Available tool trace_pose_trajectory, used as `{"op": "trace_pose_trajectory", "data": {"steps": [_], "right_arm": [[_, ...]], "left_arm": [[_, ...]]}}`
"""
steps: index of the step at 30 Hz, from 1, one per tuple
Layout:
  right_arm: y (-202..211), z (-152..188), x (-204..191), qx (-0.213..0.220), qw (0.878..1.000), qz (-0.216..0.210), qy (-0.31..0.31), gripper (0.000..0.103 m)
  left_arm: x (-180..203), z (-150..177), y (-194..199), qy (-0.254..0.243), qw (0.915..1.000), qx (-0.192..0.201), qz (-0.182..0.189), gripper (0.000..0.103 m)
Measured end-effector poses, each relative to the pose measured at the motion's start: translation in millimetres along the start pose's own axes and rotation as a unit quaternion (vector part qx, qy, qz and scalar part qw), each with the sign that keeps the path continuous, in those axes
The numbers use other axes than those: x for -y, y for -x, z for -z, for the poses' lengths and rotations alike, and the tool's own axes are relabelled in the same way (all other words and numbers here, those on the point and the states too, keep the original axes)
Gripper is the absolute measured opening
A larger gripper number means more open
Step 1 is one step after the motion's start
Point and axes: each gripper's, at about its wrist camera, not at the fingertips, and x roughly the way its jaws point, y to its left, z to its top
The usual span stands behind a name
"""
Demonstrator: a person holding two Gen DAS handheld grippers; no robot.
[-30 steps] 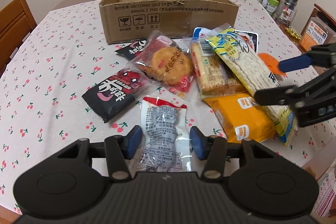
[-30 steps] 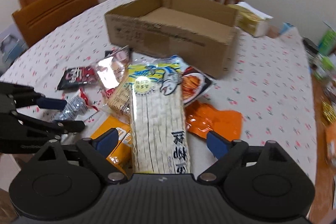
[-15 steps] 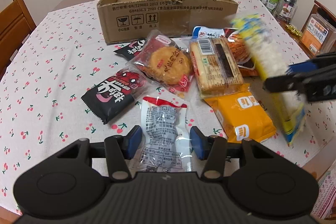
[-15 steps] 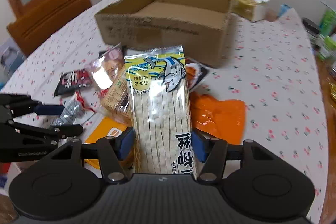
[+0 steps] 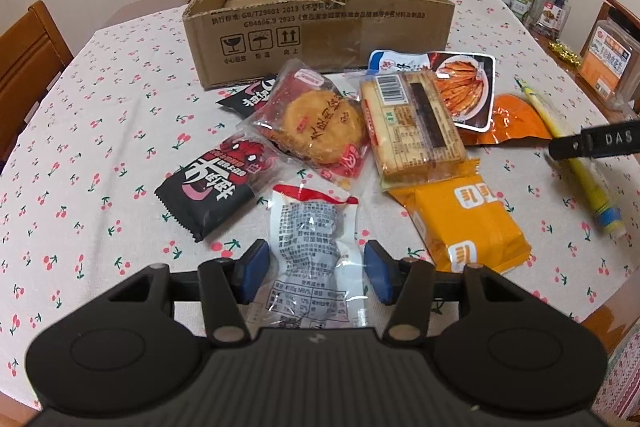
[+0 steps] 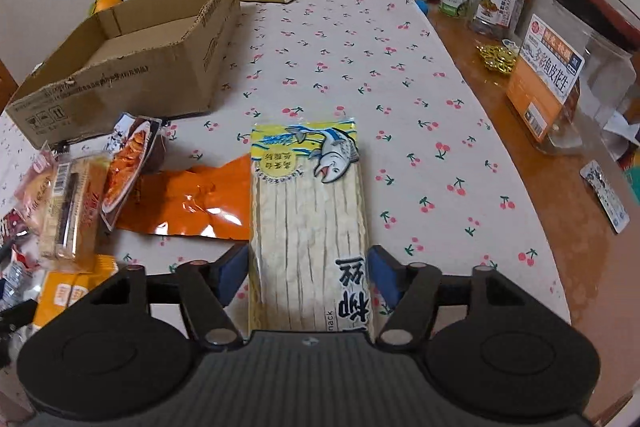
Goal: Organize snacks
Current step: 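Carry the noodle-snack bag with the right gripper into the box while the left gripper grasps the silver-grey packet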
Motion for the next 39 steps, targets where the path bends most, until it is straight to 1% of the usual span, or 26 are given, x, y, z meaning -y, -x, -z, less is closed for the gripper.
{"op": "trace_pose_trajectory", "data": {"steps": [3, 6, 7, 9, 12, 13, 15, 16, 17, 19, 22, 26, 28, 33, 39], "right_arm": [[-2.2, 3.0, -4.9, -0.001, 1.0, 0.008, 0.023, 0.08], [-8.5, 3.7, -7.6, 0.002, 0.999, 0.011, 0.046, 0.081], [-10.0, 2.7, -6.6, 0.002, 0.999, 0.014, 0.049, 0.081], [-11.7, 2.9, -2.8, 0.004, 0.999, 0.006, 0.046, 0.082], [-12.9, 1.6, 0.6, 0.01, 0.999, 0.009, 0.041, 0.082], [-13.1, 1.1, 0.6, 0.01, 0.999, 0.008, 0.043, 0.082], [-13.6, -0.9, -1.1, 0.009, 0.999, 0.006, 0.049, 0.078], [-12.5, -1.4, -2.1, 0.01, 0.999, 0.005, 0.051, 0.069], [-11.2, -1.8, -3.2, 0.008, 0.999, 0.008, 0.052, 0.066], [-9.0, -2.3, -3.8, 0.005, 0.999, 0.015, 0.049, 0.062], [-3.5, -3.3, -4.1, 0.002, 0.999, 0.027, 0.045, 0.06], [11.1, -9.5, -3.3, 0.0, 0.998, 0.033, 0.051, 0.059], [21.3, -15.6, -4.1, 0.003, 0.998, 0.034, 0.058, 0.059], [47.7, -35.6, -11.0, 0.021, 0.997, 0.022, 0.073, 0.059], [67.2, -67.6, -35.2, 0.037, 0.994, 0.001, 0.103, 0.059]], "left_arm": [[0.3, -0.1, -0.8, 0.007, 1.0, 0.002, -0.005, 0.059], [2.0, 0.2, -0.7, 0.005, 1.0, 0.003, -0.008, 0.06], [2.4, 0.7, -0.5, 0.003, 0.9999, 0.004, -0.009, 0.06], [1.7, 1.1, -0.3, 0.006, 0.9999, 0.004, -0.009, 0.06], [2.6, 0.6, -0.5, 0.007, 1.0, 0.004, -0.006, 0.059], [2.4, -0.1, -0.5, 0.007, 1.0, 0.002, -0.004, 0.058], [2.2, -0.6, -0.1, 0.007, 1.0, 0.001, 0.0, 0.052], [2.5, -0.6, 0.4, 0.006, 1.0, 0.001, 0.0, 0.051], [2.5, -1.0, 0.2, 0.006, 1.0, -0.001, 0.001, 0.05], [2.0, -2.4, 0.5, 0.005, 0.9999, -0.005, 0.008, 0.049], [0.9, -4.8, 2.5, 0.0, 0.9998, -0.014, 0.016, 0.048], [-2.0, -9.3, 13.3, -0.009, 0.9994, -0.018, 0.028, 0.048], [-4.8, -14.0, 20.6, -0.014, 0.9992, -0.022, 0.03, 0.048], [-11.8, -31.6, 41.3, -0.024, 0.9988, -0.023, 0.036, 0.048], [-24.9, -67.6, 61.7, -0.021, 0.9984, -0.003, 0.053, 0.048]]}}
